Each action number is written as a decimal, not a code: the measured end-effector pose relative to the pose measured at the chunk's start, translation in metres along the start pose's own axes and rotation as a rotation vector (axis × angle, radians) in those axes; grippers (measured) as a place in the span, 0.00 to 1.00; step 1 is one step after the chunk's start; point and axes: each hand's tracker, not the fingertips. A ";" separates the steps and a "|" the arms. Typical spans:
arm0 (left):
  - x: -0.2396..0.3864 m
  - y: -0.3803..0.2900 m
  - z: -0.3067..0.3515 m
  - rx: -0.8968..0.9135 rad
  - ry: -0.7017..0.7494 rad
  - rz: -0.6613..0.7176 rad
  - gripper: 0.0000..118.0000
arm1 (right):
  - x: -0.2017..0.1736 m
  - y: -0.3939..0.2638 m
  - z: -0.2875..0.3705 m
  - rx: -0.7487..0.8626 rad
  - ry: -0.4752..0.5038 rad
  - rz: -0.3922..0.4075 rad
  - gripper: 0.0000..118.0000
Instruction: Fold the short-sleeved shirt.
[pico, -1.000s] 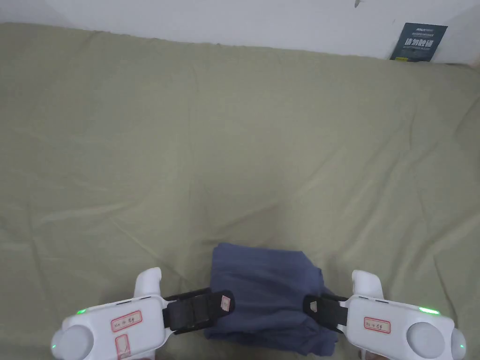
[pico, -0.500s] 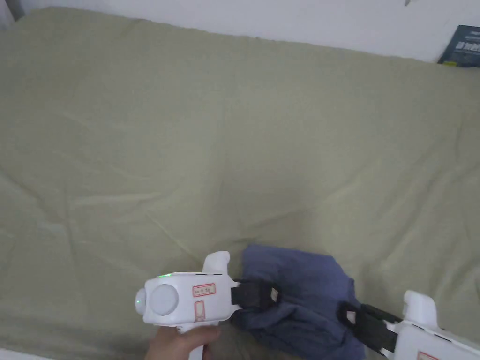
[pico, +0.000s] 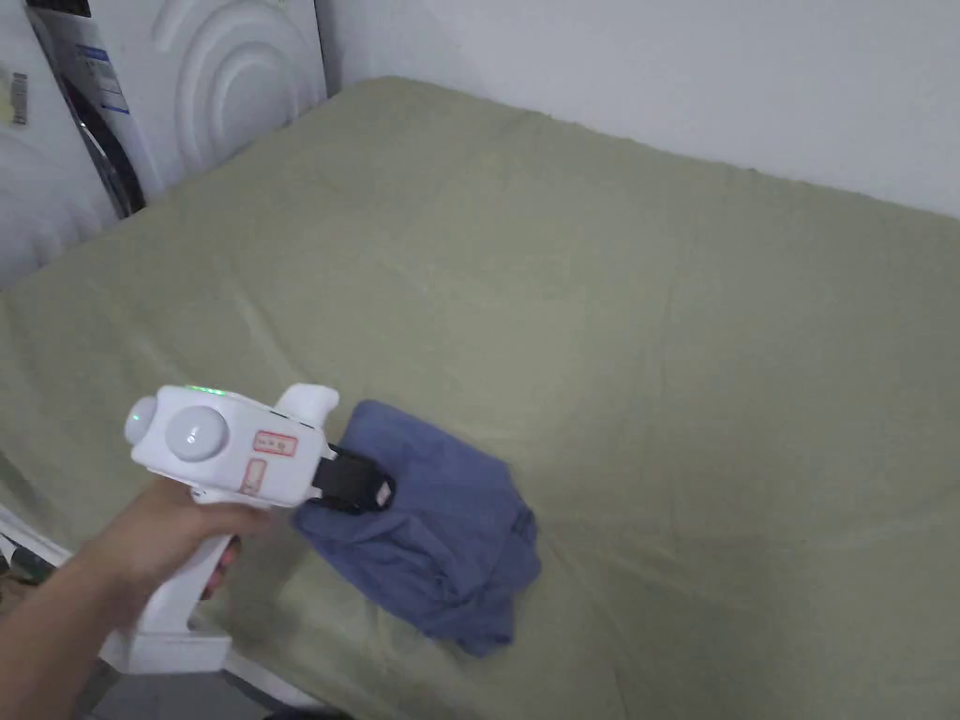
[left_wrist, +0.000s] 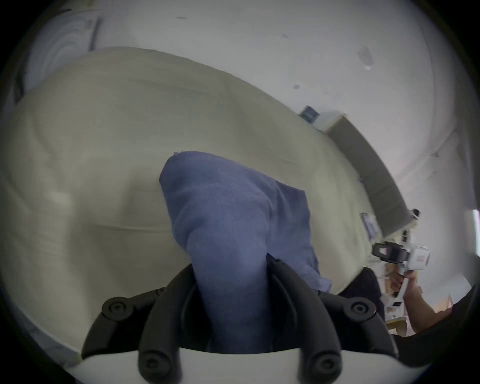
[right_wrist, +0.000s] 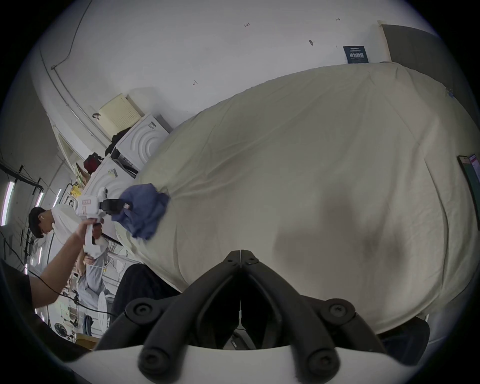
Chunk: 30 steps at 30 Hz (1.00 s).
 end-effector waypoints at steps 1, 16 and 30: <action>-0.017 0.007 0.007 -0.002 0.027 0.008 0.25 | -0.001 -0.001 0.000 -0.004 -0.008 -0.002 0.00; -0.076 0.008 0.032 -0.090 -0.022 0.083 0.94 | -0.006 0.006 0.014 0.028 -0.025 0.005 0.00; -0.023 -0.010 0.131 0.107 0.448 -0.011 0.04 | -0.013 0.016 0.033 0.121 -0.116 0.103 0.00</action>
